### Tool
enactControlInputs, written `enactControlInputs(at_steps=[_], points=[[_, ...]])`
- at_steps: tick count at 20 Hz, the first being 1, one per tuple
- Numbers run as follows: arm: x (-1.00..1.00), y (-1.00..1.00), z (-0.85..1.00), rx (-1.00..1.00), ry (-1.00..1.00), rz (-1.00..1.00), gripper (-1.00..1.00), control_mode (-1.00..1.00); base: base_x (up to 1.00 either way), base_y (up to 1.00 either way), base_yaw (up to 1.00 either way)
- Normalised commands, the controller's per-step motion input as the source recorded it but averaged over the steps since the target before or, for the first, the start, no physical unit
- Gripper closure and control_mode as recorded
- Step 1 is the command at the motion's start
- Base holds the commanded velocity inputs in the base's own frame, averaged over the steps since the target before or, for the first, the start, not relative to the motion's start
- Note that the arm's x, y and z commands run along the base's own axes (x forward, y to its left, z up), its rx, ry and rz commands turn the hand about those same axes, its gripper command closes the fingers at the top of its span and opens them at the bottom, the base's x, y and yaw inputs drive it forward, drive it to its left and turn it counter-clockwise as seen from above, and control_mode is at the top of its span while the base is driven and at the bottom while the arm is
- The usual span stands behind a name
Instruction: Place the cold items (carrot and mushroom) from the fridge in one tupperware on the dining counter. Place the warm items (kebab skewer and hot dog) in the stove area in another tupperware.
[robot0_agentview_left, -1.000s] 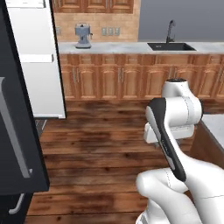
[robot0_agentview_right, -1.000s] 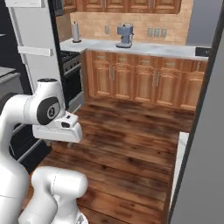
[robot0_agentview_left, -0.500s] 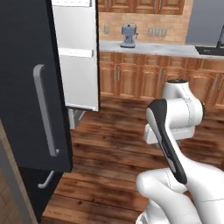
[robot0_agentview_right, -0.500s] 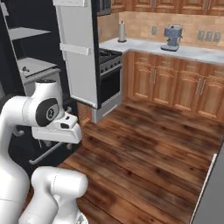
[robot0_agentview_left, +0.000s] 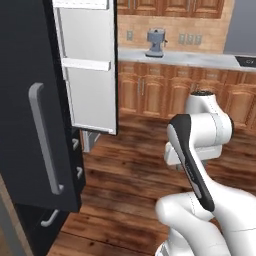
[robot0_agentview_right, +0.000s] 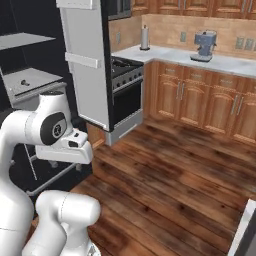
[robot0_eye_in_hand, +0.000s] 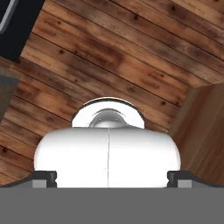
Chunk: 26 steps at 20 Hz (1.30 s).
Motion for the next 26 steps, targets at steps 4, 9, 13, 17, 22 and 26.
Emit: enactControlInputs(at_steps=[4,9,13,17,22,26], points=[[0.00,0.00,0.00,0.00,0.00,0.00,-1.00,1.00,0.92,0.05,0.15],[0.00,0.00,0.00,0.00,0.00,0.00,-1.00,1.00,0.82,0.06,0.42],[0.00,0.00,0.00,0.00,0.00,0.00,-1.00,1.00,0.38,0.00,0.46],[0.00,0.00,0.00,0.00,0.00,0.00,-1.00,1.00,0.27,-0.23,0.55],[0.00,0.00,0.00,0.00,0.00,0.00,-1.00,1.00,0.08,-0.43,0.59],[0.00,0.00,0.00,0.00,0.00,0.00,-1.00,1.00,0.03,-0.42,0.65]])
